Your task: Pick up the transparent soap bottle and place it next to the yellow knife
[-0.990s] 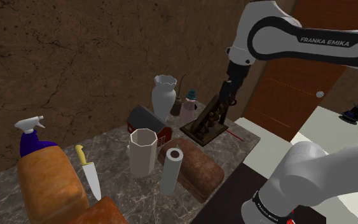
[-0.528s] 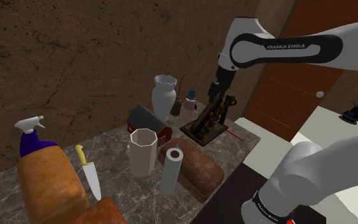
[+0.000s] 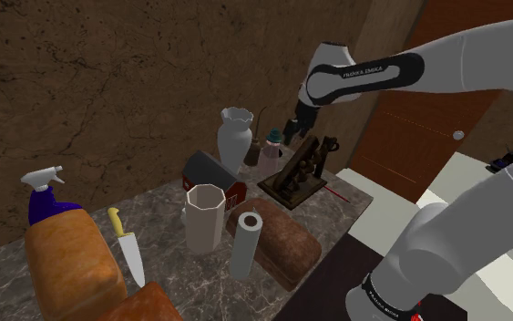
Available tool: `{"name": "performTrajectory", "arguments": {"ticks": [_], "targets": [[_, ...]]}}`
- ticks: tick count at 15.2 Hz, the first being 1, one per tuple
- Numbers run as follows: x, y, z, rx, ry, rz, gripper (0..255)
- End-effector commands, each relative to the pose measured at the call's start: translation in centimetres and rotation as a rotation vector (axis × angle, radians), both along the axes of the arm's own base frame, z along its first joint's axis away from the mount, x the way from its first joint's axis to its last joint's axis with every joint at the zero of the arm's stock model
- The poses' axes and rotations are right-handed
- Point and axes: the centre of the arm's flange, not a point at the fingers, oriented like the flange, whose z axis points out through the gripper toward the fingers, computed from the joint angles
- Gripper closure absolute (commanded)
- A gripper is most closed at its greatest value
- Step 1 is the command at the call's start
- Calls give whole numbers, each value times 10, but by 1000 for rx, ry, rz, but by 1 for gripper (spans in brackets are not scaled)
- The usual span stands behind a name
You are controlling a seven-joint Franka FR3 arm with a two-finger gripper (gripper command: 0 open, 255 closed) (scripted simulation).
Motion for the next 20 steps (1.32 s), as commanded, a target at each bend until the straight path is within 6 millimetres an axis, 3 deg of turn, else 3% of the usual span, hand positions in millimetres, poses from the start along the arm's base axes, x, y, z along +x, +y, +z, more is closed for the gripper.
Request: {"name": "performTrajectory", "arguments": {"ticks": [1, 9, 17, 20], "targets": [[16, -16, -14, 5, -21, -11, 0], [84, -74, -58, 29, -97, -51, 0], [94, -77, -97, 29, -98, -51, 0], [94, -77, -97, 29, -98, -51, 0]]}}
